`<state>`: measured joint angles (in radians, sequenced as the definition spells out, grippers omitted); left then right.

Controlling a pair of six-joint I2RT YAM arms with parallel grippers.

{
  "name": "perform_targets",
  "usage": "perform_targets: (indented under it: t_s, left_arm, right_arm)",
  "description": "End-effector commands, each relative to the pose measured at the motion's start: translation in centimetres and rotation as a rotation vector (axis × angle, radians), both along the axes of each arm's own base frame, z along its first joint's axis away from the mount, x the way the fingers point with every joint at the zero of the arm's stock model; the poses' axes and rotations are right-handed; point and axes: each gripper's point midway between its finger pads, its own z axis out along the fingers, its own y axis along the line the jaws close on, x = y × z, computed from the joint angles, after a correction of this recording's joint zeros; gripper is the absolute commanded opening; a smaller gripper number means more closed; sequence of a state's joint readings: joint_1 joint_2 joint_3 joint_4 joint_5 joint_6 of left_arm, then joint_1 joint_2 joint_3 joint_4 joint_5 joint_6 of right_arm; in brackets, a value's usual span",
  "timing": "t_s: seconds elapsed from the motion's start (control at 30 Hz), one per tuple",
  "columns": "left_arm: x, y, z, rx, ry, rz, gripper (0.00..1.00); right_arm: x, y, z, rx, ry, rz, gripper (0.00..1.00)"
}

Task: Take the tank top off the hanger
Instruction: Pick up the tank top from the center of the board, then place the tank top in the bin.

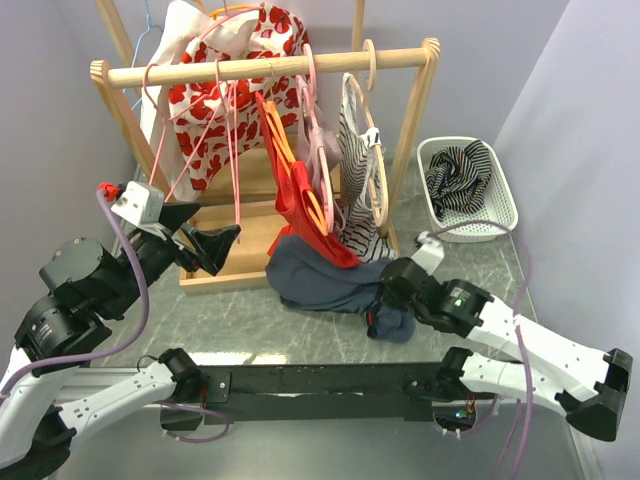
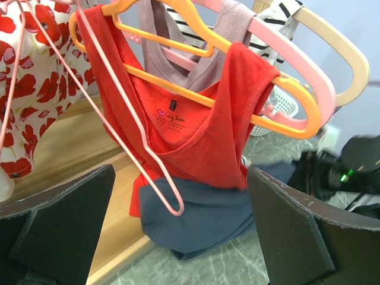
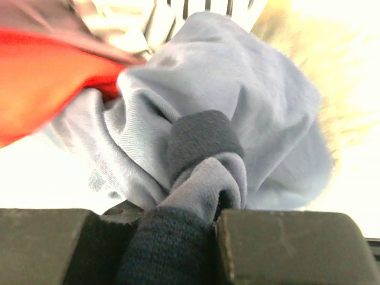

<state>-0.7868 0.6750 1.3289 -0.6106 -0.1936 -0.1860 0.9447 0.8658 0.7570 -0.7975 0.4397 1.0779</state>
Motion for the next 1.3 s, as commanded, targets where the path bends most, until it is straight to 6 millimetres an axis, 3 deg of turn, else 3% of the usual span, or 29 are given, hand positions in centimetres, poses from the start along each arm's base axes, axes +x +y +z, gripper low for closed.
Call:
perform_targets:
  t_s: [0.0, 0.17, 0.3, 0.4, 0.6, 0.77, 0.87, 0.9, 0.93, 1.0, 1.03, 1.1, 1.13, 1.2, 1.23, 1.27]
  left_arm:
    - [0.1, -0.6, 0.7, -0.005, -0.022, -0.024, 0.99]
    - [-0.5, 0.1, 1.1, -0.032, -0.033, -0.017, 0.99]
    - [-0.5, 0.1, 1.2, -0.033, -0.036, -0.019, 1.0]
    - [-0.1, -0.4, 1.0, -0.013, -0.026, -0.021, 1.0]
    - [0.2, -0.9, 0.7, -0.008, -0.015, -0.028, 0.99]
    - [0.2, -0.3, 1.0, -0.021, -0.022, -0.008, 1.0]
    - [0.3, -0.2, 1.1, -0.018, -0.027, 0.001, 0.99]
    - [0.4, -0.2, 1.1, -0.014, -0.027, 0.005, 0.99]
    - [0.6, -0.2, 1.1, -0.009, -0.024, 0.009, 0.99]
    - [0.6, -0.2, 1.5, -0.01, -0.025, 0.011, 0.99]
    - [0.6, -0.2, 1.6, -0.01, -0.027, 0.013, 0.99]
    - [0.7, -0.4, 2.1, -0.019, -0.034, 0.009, 0.99]
    - [0.9, -0.6, 2.1, -0.014, -0.032, 0.009, 0.99]
    - [1.0, -0.8, 2.3, -0.014, -0.037, 0.007, 0.99]
    - [1.3, -1.0, 2.4, -0.008, -0.034, 0.008, 0.99]
    - [1.5, -1.1, 2.4, -0.004, -0.031, 0.01, 0.99]
  right_arm:
    - [2.2, -5.9, 4.6, -0.129, -0.141, -0.272, 0.0]
    - [3.8, -10.0, 8.2, -0.033, -0.26, -0.445, 0.0]
    - [4.7, -13.7, 10.6, -0.071, -0.321, -0.571, 0.0]
    - [5.9, -14.2, 12.0, -0.143, -0.329, -0.576, 0.0]
    - [10.4, -16.7, 15.2, -0.199, -0.391, -0.629, 0.0]
    - [14.2, -20.1, 20.4, -0.184, -0.488, -0.731, 0.0]
    - [17.0, -20.9, 23.3, -0.178, -0.539, -0.76, 0.0]
    - [18.3, -21.2, 23.0, -0.199, -0.522, -0.771, 0.0]
    - [18.8, -21.5, 24.8, -0.192, -0.553, -0.791, 0.0]
    - [20.5, -22.3, 25.2, -0.2, -0.547, -0.811, 0.0]
    - [20.8, -22.4, 27.0, -0.181, -0.582, -0.823, 0.0]
    - [22.2, -22.8, 28.0, -0.18, -0.614, -0.842, 0.0]
    - [22.5, -23.1, 29.7, -0.165, -0.654, -0.858, 0.0]
    - [24.4, -23.7, 29.5, -0.192, -0.635, -0.881, 0.0]
    - [24.3, -24.4, 31.0, -0.196, -0.649, -0.916, 0.0]
    - [24.8, -24.8, 31.1, -0.192, -0.639, -0.926, 0.0]
